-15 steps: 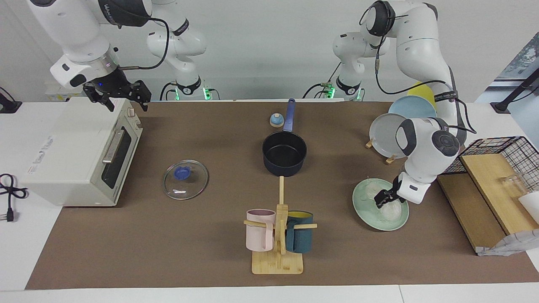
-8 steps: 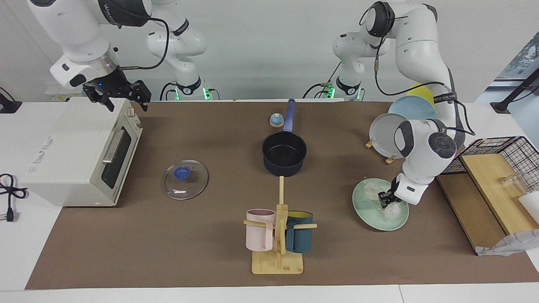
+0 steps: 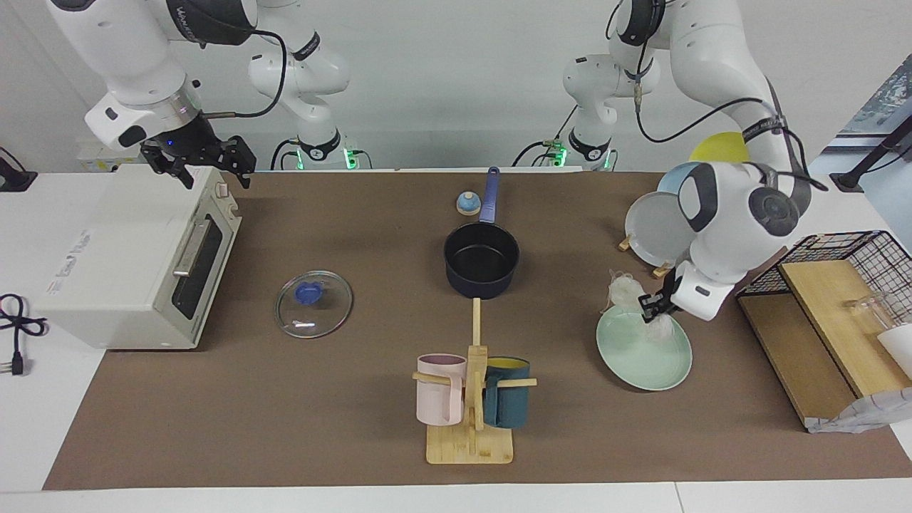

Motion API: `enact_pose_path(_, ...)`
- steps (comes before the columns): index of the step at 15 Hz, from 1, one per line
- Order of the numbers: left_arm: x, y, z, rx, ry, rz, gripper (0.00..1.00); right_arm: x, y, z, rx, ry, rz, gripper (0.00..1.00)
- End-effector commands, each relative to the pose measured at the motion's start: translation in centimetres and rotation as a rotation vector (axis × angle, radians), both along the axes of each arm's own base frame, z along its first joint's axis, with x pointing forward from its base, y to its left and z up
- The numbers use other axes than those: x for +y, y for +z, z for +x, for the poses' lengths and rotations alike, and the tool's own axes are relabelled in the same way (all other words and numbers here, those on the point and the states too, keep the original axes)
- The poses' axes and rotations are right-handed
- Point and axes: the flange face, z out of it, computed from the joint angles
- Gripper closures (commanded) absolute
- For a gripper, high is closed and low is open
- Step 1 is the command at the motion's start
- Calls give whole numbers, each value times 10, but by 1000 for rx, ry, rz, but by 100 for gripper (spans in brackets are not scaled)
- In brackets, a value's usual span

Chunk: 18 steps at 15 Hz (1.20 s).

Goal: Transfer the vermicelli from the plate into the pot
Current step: 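Reach the left gripper into the green plate and grasp the vermicelli, then carry the vermicelli with the left gripper over the black saucepan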

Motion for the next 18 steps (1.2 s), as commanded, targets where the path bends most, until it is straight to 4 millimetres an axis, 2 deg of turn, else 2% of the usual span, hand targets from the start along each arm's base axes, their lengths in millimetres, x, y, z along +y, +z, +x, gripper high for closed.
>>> enact_pose_path(1,-14,83,-47,24,62,-55,100,-2,0,-6,-14,-17,16,0)
enact_pose_path(3,-52,121,-84,50,92,-54,100,-1,0,-6,-14,-16,16,0)
enact_pose_path(4,-71,131,-99,71,110,-41,100,-2,0,-6,-14,-17,16,0)
enact_pose_path(5,-96,135,-115,99,106,-29,100,-2,0,-6,-14,-17,16,0)
enact_pose_path(7,-133,130,-140,137,88,-44,100,-2,0,-6,-12,-17,16,0)
enact_pose_path(9,-159,113,-169,138,79,-68,100,-2,0,-6,-12,-17,16,0)
enact_pose_path(12,-203,62,-200,94,70,-100,100,-2,0,-6,-14,-17,16,0)
enact_pose_path(14,-229,32,-199,96,84,-105,100,-2,0,-6,-14,-17,16,0)
enact_pose_path(15,-241,25,-201,88,91,-110,100,-2,0,-6,-14,-17,16,0)
enact_pose_path(18,-252,9,-194,75,108,-121,100,-2,0,-6,-14,-17,16,0)
